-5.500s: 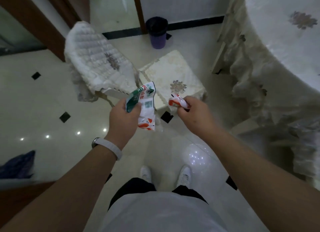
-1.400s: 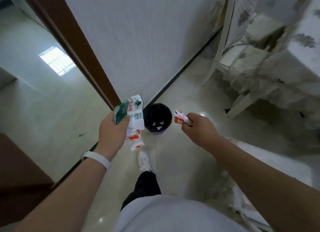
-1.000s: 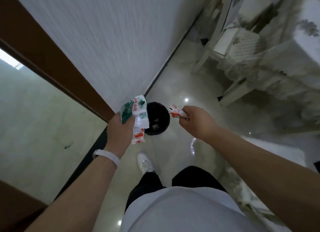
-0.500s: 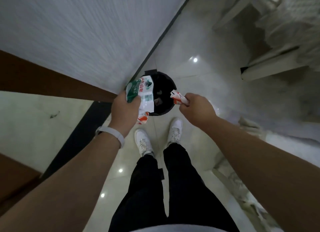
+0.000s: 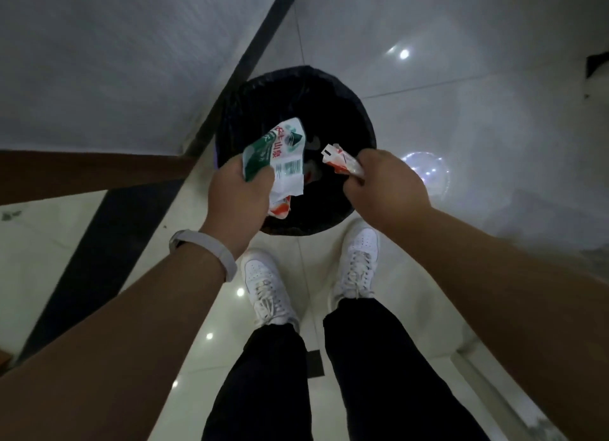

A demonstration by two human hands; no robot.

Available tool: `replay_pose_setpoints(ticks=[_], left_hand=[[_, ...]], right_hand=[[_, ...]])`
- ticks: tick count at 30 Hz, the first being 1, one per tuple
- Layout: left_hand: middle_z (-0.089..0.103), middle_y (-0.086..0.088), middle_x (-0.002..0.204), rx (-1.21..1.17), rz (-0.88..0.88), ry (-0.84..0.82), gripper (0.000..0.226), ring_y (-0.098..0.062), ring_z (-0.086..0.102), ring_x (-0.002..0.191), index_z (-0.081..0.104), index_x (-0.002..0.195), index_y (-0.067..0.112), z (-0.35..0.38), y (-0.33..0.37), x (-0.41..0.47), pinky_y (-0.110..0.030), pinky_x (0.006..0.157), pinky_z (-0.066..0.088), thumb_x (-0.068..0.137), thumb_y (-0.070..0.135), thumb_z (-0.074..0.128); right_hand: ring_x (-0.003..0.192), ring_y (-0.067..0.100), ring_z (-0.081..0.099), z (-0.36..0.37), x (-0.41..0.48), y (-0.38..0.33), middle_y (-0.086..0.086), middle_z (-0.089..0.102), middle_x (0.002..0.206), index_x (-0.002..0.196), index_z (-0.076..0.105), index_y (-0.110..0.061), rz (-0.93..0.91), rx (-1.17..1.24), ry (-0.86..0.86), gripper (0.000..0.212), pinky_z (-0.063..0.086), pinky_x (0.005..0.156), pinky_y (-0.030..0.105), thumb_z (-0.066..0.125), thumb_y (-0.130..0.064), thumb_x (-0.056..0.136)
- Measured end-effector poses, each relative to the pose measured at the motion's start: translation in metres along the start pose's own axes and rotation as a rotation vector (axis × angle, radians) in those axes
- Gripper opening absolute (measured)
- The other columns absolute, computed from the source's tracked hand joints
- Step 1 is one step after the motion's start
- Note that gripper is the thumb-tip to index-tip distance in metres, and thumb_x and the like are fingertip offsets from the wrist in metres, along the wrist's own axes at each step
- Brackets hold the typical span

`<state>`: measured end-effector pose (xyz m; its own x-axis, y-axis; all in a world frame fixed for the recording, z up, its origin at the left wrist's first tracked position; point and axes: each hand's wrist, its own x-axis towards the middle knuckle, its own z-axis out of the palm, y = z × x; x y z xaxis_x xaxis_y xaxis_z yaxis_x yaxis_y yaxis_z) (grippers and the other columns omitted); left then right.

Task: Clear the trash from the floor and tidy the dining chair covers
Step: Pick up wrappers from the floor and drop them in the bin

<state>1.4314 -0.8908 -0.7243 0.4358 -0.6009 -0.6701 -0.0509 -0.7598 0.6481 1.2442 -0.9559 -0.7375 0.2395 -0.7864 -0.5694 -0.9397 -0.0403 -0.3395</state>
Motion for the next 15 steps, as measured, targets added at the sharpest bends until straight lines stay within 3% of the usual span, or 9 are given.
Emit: replay_pose_setpoints(ticks=[4, 8, 12, 15], left_hand=[[0.071, 0.005, 0.099, 0.080, 0.037, -0.025, 0.014, -0.012, 0.068, 0.094, 0.066, 0.103, 0.025, 0.017, -0.026, 0.034, -0.026, 0.081, 0.057, 0.094, 0.015, 0.059], [0.064, 0.008, 0.111, 0.161, 0.056, -0.078, 0.023, 0.001, 0.061, 0.098, 0.061, 0.118, 0.022, 0.012, -0.028, 0.033, -0.013, 0.085, 0.049, 0.095, 0.019, 0.062], [0.062, 0.009, 0.119, 0.275, 0.120, -0.147, 0.031, -0.002, 0.058, 0.109, 0.060, 0.126, 0.021, -0.007, -0.009, 0.011, -0.016, 0.095, 0.045, 0.095, 0.021, 0.062], [0.055, 0.012, 0.120, 0.402, 0.227, -0.190, 0.036, 0.007, 0.048, 0.106, 0.059, 0.131, 0.020, -0.019, 0.023, -0.006, 0.003, 0.086, 0.033, 0.095, 0.023, 0.061]], right_hand=[[0.079, 0.025, 0.049, 0.035, 0.019, 0.022, 0.005, 0.051, 0.084, 0.092, 0.056, -0.010, -0.101, -0.077, 0.057, 0.012, 0.034, 0.061, 0.031, 0.055, -0.020, 0.086], [0.089, 0.034, 0.053, 0.040, 0.021, 0.028, 0.013, 0.058, 0.100, 0.107, 0.061, -0.008, -0.216, -0.111, 0.097, 0.031, 0.047, 0.070, 0.042, 0.062, -0.024, 0.080], [0.097, 0.036, 0.055, 0.008, 0.012, 0.016, 0.012, 0.059, 0.109, 0.114, 0.061, -0.009, -0.230, -0.141, 0.107, 0.041, 0.049, 0.078, 0.046, 0.060, -0.032, 0.080], [0.102, 0.035, 0.054, -0.026, -0.002, 0.004, 0.011, 0.060, 0.113, 0.116, 0.061, -0.009, -0.242, -0.165, 0.125, 0.043, 0.048, 0.082, 0.045, 0.056, -0.036, 0.082]])
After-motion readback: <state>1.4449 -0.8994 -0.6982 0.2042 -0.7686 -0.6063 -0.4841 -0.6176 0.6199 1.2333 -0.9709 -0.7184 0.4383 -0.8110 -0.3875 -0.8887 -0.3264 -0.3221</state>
